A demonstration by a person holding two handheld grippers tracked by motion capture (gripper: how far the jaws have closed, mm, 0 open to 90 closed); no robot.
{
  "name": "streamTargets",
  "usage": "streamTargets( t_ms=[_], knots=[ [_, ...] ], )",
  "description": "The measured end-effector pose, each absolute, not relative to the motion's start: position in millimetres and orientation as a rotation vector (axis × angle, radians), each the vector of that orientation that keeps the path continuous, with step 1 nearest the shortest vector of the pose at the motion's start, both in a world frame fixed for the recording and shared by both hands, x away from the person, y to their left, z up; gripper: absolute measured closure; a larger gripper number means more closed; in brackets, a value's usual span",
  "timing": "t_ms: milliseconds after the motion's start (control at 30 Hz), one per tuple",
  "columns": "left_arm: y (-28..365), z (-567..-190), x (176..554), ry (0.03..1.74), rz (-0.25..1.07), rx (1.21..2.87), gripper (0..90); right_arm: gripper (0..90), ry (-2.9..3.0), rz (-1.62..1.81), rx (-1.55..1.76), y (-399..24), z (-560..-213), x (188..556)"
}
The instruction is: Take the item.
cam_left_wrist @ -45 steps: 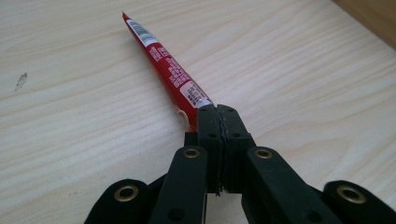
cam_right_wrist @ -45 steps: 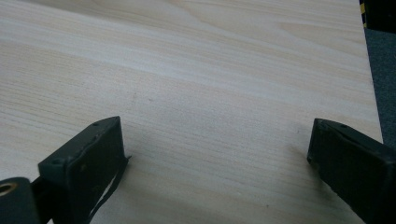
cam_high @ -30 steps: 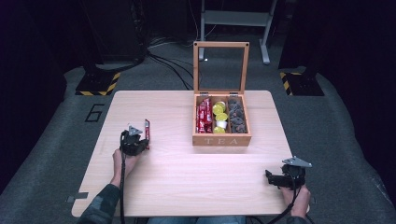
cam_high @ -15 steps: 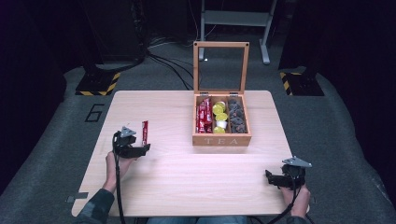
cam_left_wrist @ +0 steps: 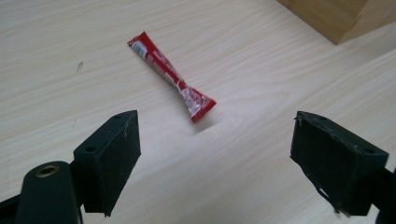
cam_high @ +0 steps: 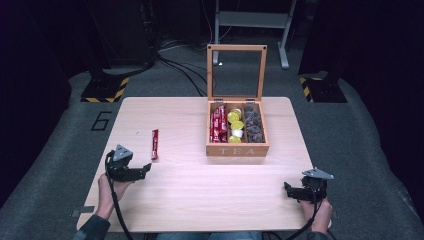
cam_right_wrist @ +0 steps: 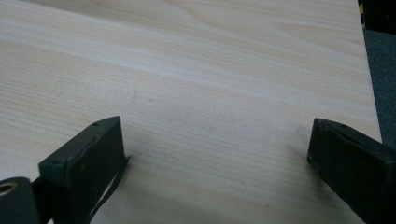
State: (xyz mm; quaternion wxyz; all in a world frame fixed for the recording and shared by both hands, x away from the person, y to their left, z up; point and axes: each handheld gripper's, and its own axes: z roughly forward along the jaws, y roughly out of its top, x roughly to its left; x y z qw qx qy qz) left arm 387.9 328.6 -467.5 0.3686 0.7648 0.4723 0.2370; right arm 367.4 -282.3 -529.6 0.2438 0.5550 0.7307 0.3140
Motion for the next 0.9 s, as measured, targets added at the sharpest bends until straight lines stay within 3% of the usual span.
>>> streamTargets(
  t_ms=[600,900],
  knots=[
    [365,-522,346,1.379,0.588,1.965,14.3,3.4,1.997,0.862,1.521,-282,-530,367],
    [368,-531,342,1.389,0.619,1.948,13.7,3.1,2.006,0.86,1.516,-283,-530,369]
  ],
)
